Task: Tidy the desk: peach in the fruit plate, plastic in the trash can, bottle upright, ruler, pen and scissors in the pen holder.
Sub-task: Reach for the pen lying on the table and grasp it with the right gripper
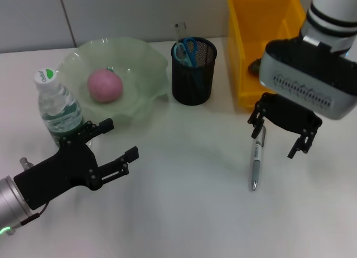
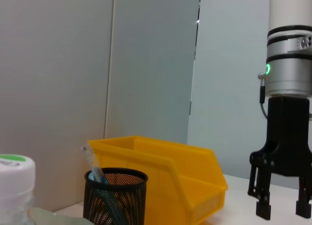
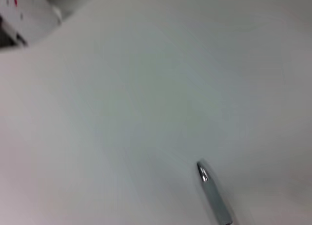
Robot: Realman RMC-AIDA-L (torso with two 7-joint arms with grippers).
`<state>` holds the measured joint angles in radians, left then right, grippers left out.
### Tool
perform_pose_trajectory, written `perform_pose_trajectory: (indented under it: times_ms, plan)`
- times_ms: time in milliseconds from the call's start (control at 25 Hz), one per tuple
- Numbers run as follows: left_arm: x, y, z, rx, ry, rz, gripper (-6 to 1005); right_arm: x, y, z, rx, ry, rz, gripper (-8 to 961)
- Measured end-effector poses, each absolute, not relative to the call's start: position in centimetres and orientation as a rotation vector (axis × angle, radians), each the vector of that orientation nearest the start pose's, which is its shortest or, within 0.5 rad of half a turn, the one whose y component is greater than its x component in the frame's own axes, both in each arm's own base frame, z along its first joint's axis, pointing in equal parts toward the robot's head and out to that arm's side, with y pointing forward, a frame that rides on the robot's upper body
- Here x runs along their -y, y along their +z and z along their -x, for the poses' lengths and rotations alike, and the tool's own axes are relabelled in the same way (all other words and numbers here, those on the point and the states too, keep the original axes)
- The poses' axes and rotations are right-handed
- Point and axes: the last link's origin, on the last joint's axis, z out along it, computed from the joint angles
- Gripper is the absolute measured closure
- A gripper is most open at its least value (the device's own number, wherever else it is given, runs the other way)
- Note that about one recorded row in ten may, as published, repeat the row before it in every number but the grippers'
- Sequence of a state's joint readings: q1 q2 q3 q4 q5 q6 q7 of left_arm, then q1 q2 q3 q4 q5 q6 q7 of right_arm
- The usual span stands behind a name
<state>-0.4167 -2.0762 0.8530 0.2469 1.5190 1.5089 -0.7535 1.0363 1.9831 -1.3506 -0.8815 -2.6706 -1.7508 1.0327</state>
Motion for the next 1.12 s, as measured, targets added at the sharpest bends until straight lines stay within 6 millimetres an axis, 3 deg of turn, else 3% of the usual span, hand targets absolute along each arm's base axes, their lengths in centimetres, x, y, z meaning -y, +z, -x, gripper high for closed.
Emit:
perform_pose_trajectory:
  times_ms: [440, 1120]
  plan:
    - [-28.1, -4.2, 28.9, 0.409, -0.962, 2.434, 157, -38.7, -1.1, -15.6, 1.674, -1.092, 2.929, 208]
    - [-27.6, -3.9, 29.3, 0.42, -0.969, 2.41, 157, -39.2, -3.1, -16.1, 1.838, -1.056, 2.854, 207]
